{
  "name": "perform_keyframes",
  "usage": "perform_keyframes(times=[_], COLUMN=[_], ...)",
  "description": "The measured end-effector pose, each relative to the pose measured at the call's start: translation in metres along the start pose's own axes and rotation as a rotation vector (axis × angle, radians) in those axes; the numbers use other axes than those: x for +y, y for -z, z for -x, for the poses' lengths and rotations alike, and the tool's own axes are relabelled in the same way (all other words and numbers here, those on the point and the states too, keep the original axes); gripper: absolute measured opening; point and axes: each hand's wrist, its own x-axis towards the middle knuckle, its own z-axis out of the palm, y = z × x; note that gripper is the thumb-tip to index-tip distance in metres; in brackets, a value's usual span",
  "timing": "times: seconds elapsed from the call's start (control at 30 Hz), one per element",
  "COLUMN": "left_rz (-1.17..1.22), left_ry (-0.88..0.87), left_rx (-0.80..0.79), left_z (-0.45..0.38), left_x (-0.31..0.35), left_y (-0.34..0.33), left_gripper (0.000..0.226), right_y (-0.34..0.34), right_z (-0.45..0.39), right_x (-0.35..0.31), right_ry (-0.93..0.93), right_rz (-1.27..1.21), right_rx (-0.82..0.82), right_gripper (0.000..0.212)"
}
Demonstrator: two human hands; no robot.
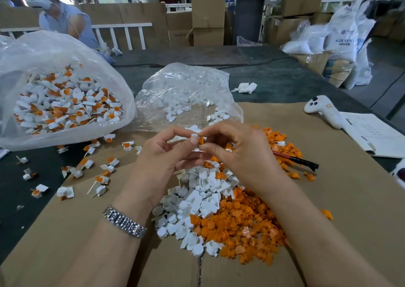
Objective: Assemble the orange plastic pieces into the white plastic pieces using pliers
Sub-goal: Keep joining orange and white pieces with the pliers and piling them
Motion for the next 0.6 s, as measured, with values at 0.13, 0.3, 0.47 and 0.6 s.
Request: perform_keyframes(times=[0.13, 0.3, 0.47, 0.6], left_rz=[0.021, 0.019, 0.061, 0.025], left_ry=[0.036, 0.046, 0.066, 0.072], left_rx=[0.012, 0.085, 0.062, 0.073], left_z=[-0.0007, -0.0031, -0.0034, -0.0035], left_x=[-0.0022, -0.0028, -0.0022, -0.002], left_y=[0.0013, 0.0041, 0.0059, 0.005], left_gripper=[0.013, 0.014, 0.015, 0.024], right_y=[-0.0021, -0.0042, -0.0038, -0.0027], right_z=[0.0005, -0.0004, -0.0003, -0.0004], right_x=[0.0018, 0.0013, 0.0008, 0.0007], right_ry=[0.022, 0.053, 0.028, 0.022], right_rz=[0.037, 0.105, 0.084, 0.106], right_rx=[0.002, -0.013, -0.005, -0.017], right_gripper=[0.019, 0.018, 0.019, 0.02])
